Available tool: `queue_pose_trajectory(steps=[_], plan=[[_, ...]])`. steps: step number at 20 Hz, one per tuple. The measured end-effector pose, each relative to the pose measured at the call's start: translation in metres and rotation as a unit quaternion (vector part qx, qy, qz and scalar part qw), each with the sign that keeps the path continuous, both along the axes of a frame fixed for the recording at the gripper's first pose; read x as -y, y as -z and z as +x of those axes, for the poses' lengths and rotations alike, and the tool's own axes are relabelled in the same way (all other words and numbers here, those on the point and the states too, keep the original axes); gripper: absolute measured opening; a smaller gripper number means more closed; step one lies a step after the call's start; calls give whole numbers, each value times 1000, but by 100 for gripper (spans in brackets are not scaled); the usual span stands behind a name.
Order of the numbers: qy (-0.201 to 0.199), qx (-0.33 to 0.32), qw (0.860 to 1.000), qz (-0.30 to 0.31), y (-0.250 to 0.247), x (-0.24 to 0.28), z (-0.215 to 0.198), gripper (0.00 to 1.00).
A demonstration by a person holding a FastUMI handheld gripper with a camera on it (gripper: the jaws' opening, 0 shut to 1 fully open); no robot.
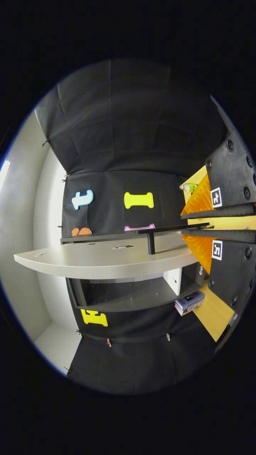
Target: Open the shoe cabinet door, grab the shoes and put them into the shoe cabinet, then close the shoe cabinet door.
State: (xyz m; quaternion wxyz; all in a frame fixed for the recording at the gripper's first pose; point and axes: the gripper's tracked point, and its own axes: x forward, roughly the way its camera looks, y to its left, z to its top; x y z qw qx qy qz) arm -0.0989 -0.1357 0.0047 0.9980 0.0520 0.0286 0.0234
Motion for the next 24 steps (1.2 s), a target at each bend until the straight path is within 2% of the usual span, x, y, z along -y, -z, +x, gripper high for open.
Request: queue_pose_trajectory(steps=[5, 7, 8, 10, 11, 18, 24], plan=[[-10, -33, 999, -16, 20, -17, -35, 60], [-25, -53, 998, -21, 37, -36, -49, 77], [-37, -64, 997, -23, 46, -50, -55, 79], [-59, -88, 994, -20, 68, -78, -59, 91], [-68, -104, 992, -18, 81, -92, -60, 99], [-119, -219, 968, 6, 188, -183, -51, 99], [-146, -288, 946, -7, 277, -238, -29, 99]])
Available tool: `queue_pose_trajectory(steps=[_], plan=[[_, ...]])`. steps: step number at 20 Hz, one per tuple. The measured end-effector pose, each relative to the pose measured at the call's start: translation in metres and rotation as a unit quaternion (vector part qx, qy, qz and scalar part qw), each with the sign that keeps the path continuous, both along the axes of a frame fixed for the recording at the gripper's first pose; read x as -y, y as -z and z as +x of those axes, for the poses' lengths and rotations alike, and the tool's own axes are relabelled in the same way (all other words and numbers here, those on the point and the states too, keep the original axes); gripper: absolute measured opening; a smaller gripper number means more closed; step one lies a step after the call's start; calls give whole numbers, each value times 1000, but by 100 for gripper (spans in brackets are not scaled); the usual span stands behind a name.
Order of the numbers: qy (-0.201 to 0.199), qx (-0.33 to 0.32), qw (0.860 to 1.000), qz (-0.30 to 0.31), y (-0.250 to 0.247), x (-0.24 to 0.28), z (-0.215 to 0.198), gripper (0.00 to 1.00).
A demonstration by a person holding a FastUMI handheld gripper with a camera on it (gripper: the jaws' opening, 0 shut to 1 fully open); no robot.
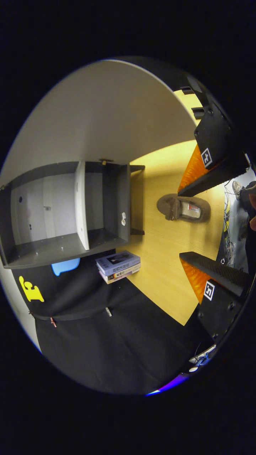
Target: Open the shoe cabinet door, grab the shoes and put them into the shoe cabinet, then close the shoe cabinet door.
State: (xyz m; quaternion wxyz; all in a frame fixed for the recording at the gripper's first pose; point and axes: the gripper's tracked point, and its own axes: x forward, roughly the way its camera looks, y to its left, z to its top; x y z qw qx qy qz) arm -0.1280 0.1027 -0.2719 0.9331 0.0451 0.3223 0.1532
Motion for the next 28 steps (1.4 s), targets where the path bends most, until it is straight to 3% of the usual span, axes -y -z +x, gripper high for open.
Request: queue_pose_trajectory(steps=[9, 14, 18, 23, 28], plan=[[11, -85, 996, -26, 139, -31, 46, 99], [44, -64, 996, -49, 182, -27, 89, 98], [79, -54, 994, -48, 200, -26, 117, 81], [109, -31, 992, -49, 191, -11, 128, 12], [92, -8, 995, -43, 148, -3, 128, 12]])
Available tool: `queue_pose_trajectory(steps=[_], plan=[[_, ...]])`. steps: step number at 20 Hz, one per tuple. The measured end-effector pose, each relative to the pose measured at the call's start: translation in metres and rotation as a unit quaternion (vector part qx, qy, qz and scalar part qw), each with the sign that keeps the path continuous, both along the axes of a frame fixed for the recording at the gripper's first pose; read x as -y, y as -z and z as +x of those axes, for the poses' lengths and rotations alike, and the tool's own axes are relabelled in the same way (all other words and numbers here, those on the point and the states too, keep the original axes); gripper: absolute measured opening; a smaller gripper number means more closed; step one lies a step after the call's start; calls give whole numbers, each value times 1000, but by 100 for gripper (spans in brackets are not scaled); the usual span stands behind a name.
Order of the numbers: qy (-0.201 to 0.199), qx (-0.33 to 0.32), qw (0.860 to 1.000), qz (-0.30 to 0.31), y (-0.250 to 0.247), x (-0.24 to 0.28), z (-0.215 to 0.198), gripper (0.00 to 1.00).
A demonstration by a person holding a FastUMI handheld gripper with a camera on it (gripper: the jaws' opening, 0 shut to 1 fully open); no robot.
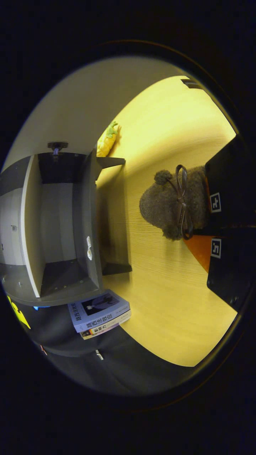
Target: Open the shoe cabinet door, grab the shoes and put them into the shoe cabinet, then close the shoe cabinet door.
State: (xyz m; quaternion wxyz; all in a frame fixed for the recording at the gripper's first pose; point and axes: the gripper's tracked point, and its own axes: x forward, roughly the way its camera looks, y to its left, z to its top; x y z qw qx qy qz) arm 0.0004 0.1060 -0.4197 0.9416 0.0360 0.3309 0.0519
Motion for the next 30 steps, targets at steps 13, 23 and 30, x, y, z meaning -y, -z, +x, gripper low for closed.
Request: queue_pose_trajectory(steps=[13, 23, 30], plan=[[-26, 53, 997, 40, -210, 0, 35, 12], [-39, 80, 996, 26, -326, -17, 137, 12], [-27, 83, 996, 17, -344, -20, 233, 12]])
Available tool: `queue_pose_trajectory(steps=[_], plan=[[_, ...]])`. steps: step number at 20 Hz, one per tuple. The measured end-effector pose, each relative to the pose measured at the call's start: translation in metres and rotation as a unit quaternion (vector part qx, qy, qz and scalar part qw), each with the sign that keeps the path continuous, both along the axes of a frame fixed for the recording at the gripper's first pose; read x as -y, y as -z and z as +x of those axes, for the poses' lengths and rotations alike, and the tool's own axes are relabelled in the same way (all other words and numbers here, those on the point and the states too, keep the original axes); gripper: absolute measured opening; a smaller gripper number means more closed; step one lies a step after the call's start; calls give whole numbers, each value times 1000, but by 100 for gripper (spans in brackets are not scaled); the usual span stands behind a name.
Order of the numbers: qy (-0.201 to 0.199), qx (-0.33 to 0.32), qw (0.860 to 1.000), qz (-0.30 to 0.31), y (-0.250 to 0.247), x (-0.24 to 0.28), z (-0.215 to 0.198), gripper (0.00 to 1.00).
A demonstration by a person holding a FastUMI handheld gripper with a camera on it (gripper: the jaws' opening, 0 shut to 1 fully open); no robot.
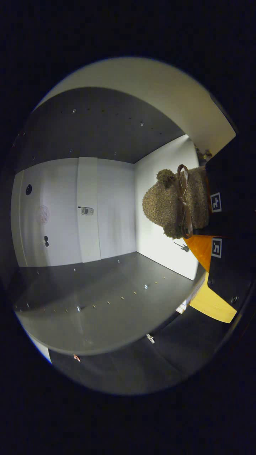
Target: Open the shoe cabinet door, grab the shoes and put them into the shoe cabinet, then close the shoe cabinet door.
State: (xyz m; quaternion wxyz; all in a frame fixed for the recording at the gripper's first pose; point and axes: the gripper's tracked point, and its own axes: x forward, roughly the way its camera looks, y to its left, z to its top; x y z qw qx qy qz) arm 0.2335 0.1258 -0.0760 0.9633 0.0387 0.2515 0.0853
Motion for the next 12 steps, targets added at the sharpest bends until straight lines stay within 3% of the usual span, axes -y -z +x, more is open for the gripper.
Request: queue_pose_trajectory(steps=[8, 12], plan=[[6, -7, 1000, -17, 25, -8, 91, 11], [5, -30, 999, -24, 50, -13, 117, 12]])
